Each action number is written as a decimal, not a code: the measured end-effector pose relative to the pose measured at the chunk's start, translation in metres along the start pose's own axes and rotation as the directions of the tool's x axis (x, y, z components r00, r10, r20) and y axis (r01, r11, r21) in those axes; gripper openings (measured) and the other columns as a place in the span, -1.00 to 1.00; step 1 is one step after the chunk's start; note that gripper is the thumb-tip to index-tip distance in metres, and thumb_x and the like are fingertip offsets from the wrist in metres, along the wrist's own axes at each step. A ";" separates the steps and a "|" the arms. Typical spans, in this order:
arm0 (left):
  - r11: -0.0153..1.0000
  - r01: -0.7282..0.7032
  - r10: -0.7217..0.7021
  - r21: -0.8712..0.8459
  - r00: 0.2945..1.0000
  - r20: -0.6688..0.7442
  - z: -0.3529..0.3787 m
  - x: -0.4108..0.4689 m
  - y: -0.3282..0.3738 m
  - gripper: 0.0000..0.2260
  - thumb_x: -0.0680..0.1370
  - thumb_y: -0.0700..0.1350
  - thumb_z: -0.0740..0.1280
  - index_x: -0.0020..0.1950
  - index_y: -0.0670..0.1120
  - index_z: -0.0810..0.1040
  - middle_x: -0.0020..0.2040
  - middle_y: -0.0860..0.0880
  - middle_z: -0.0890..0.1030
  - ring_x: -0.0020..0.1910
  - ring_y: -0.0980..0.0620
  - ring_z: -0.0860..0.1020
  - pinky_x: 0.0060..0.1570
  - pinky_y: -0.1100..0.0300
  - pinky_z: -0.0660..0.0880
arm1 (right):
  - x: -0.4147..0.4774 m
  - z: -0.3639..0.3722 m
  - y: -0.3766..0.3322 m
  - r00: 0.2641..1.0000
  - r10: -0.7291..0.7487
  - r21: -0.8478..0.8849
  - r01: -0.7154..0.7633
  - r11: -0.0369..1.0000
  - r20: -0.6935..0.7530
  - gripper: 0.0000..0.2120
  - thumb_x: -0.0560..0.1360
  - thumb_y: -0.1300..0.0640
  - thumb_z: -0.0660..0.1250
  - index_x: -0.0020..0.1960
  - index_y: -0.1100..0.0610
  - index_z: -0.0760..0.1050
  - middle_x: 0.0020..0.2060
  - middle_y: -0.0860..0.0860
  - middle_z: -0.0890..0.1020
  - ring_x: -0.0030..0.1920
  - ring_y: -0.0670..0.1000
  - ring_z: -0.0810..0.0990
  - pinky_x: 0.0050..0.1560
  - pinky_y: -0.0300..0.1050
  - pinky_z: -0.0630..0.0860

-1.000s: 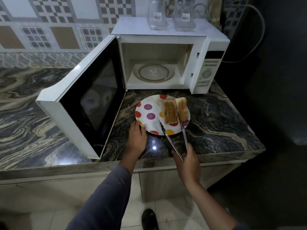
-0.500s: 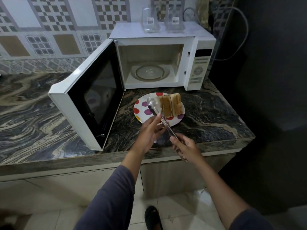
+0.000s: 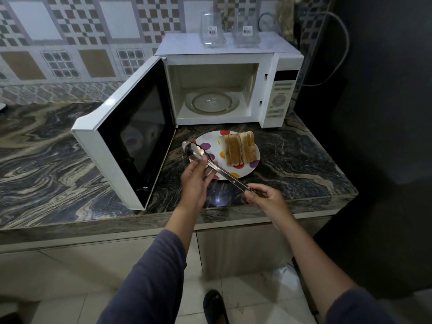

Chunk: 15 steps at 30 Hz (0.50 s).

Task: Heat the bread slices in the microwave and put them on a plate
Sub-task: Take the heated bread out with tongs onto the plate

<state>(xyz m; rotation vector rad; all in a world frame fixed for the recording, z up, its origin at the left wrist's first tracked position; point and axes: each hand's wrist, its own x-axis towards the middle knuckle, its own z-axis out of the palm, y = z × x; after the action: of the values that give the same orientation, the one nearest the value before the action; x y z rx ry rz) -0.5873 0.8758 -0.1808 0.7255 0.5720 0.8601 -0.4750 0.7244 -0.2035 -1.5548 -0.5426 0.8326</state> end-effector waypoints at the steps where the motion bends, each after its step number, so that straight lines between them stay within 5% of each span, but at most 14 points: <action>1: 1.000 -0.003 0.003 0.005 1.000 0.005 0.000 0.000 0.000 -0.93 0.56 -0.21 0.28 -0.02 -0.12 0.55 -0.20 0.00 0.70 -0.15 0.09 0.66 -0.02 0.17 0.60 | 0.001 0.001 -0.002 1.000 -0.001 -0.026 0.001 1.000 -0.004 -0.71 0.45 0.24 0.39 0.17 0.21 0.54 -0.01 0.12 0.65 -0.04 -0.01 0.62 0.00 -0.20 0.57; 4: 0.998 0.000 -0.003 0.063 0.999 0.049 0.004 -0.001 -0.001 -0.92 0.56 -0.20 0.28 -0.02 -0.12 0.57 -0.16 -0.02 0.69 -0.11 0.05 0.66 0.06 0.11 0.58 | 0.006 0.004 -0.012 0.999 0.005 -0.126 0.002 0.992 0.050 -0.65 0.46 0.19 0.40 0.23 0.14 0.50 0.15 0.13 0.60 0.17 0.03 0.56 0.12 -0.12 0.52; 8: 0.986 -0.002 -0.021 0.170 0.991 0.134 0.013 -0.001 -0.003 -0.91 0.56 -0.21 0.27 -0.02 -0.16 0.57 -0.13 -0.06 0.65 -0.08 0.00 0.64 0.08 0.06 0.56 | 0.011 0.017 -0.031 0.991 -0.017 -0.254 0.050 0.966 0.132 -0.61 0.48 0.19 0.38 0.28 0.18 0.43 0.19 0.13 0.58 0.13 0.04 0.59 0.16 -0.03 0.52; 12: 0.955 -0.034 -0.018 0.296 0.985 0.171 0.016 0.001 0.000 -0.84 0.55 -0.20 0.29 0.07 -0.23 0.56 -0.10 -0.10 0.63 -0.06 -0.03 0.63 0.00 0.11 0.60 | 0.013 0.029 -0.045 0.979 -0.099 -0.404 0.164 0.900 0.176 -0.72 0.52 0.22 0.31 0.22 0.17 0.50 0.10 0.07 0.63 0.02 -0.09 0.56 -0.01 -0.30 0.47; 15: 0.930 -0.037 -0.018 0.367 0.989 0.145 0.016 0.009 0.007 -0.85 0.54 -0.18 0.32 0.05 -0.22 0.58 -0.15 -0.06 0.65 -0.08 -0.03 0.64 -0.07 0.14 0.60 | 0.018 0.038 -0.053 0.972 -0.158 -0.498 0.224 0.838 0.172 -0.68 0.52 0.19 0.32 0.26 0.13 0.50 0.09 0.01 0.60 0.06 -0.09 0.52 0.00 -0.27 0.43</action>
<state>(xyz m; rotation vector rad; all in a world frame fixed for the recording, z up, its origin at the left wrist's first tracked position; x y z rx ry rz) -0.5746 0.8810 -0.1668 1.1265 0.6057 0.7071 -0.4860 0.7708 -0.1559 -1.8996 -1.0641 0.6594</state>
